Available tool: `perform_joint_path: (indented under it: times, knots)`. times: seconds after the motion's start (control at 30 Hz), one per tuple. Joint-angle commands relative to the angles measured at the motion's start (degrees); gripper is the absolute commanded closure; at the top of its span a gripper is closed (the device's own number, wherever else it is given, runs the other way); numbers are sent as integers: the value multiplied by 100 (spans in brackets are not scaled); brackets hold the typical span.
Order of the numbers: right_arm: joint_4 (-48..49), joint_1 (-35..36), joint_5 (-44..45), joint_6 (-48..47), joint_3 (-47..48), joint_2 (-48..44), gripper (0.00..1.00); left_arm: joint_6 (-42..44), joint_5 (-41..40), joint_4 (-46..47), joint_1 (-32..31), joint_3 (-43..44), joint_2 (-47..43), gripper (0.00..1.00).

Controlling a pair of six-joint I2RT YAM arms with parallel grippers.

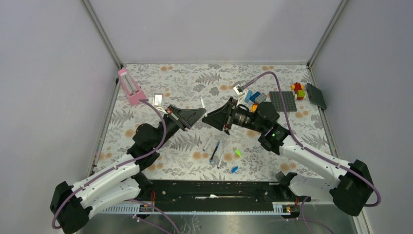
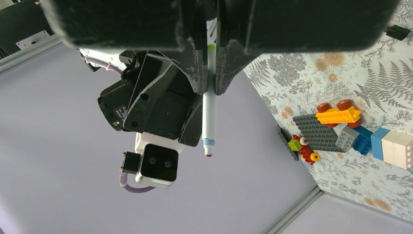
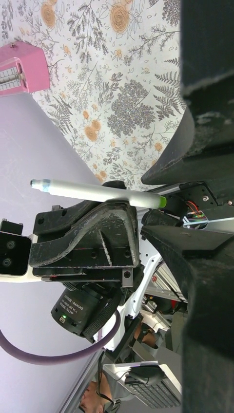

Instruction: Insert the pens into the pen caps

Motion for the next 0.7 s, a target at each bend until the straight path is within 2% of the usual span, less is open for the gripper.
perform_joint_path:
  times: [0.0, 0.1, 0.17, 0.23, 0.3, 0.43, 0.47, 0.57, 0.63, 0.67]
  knots:
    - [75, 45, 166, -152, 321, -53, 60, 137, 194, 228, 32, -23, -49, 100]
    - [54, 44, 148, -128, 363, 27, 69, 139, 251, 271, 31, -43, -41, 100]
    - [45, 55, 147, -100, 362, 60, 81, 120, 264, 309, 30, -76, -31, 100]
    - [15, 45, 182, -82, 358, 61, 87, 105, 254, 361, 30, -129, -20, 100]
    - [-6, 49, 226, -71, 350, 74, 97, 128, 263, 367, 33, -158, -27, 100]
    - [-177, 45, 214, -128, 388, 89, 100, 334, 233, 215, 31, -165, -112, 100]
    - [-287, 46, 186, -177, 420, 87, 100, 423, 183, 84, 30, -128, -171, 91]
    - [-648, 40, -63, -403, 528, 93, 100, 727, -49, -403, 35, 40, -400, 52]
    - [-875, 51, -295, -540, 608, 124, 100, 903, -203, -694, 31, 189, -537, 38]
    - [-942, 45, -405, -597, 622, 150, 100, 998, -237, -811, 30, 261, -580, 36]
